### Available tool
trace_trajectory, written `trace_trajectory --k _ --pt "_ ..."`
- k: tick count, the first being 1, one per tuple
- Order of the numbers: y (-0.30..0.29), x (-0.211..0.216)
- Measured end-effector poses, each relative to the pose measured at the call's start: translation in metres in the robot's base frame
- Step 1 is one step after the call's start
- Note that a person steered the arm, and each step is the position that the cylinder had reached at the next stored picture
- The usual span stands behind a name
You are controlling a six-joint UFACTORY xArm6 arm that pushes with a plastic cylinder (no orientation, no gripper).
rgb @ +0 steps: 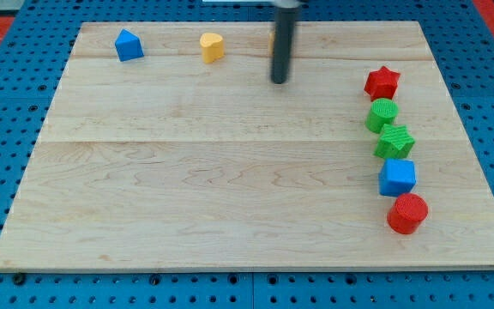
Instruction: Push the hexagon above the red star
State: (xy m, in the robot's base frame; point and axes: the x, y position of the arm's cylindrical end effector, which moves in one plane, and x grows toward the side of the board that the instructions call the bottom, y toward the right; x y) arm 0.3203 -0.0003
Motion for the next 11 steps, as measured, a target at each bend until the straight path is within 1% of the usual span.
trace_trajectory --k 1,2,3,4,5,6,7,8,9,10,11 --pt "-0.049 -0.042" --pt "-0.001 -0.078" --pt "0.011 -0.101" --pt "0.076 -0.091" --pt "0.099 -0.087" --pt "0.037 -0.087" --pt "0.005 -0.069" --pt "0.062 -0.04" --pt "0.1 -0.051" --pt "0.1 -0.076" --pt "0.115 -0.084"
